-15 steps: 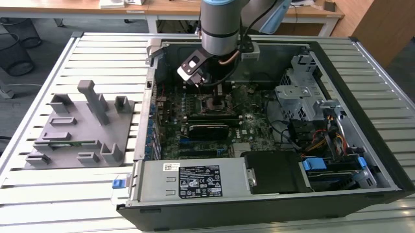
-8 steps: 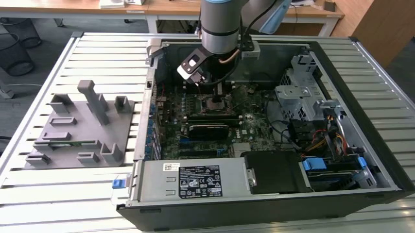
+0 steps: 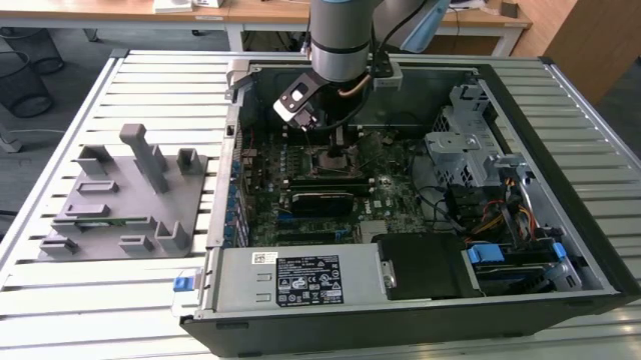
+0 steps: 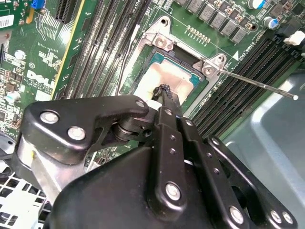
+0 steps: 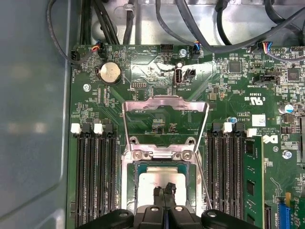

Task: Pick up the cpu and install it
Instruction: 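Place the cpu into insertion slot, then close the cpu cover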

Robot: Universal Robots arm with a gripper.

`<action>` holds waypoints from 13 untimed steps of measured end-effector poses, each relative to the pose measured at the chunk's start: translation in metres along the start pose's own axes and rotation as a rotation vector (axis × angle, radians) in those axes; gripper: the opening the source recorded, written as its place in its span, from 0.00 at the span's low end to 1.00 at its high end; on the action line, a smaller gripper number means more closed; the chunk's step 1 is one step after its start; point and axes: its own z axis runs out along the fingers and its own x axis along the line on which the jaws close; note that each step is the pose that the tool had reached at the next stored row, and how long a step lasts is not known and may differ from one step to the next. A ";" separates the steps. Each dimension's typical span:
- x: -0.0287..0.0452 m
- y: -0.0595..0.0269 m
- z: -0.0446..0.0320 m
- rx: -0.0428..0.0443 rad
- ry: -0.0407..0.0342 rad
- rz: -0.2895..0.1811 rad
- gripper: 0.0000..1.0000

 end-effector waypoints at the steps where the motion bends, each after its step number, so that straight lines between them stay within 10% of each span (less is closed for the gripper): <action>1: 0.0001 0.0000 -0.0003 -0.0001 0.0002 0.000 0.11; 13: 0.0001 0.0002 -0.0033 -0.0001 0.0001 0.000 0.11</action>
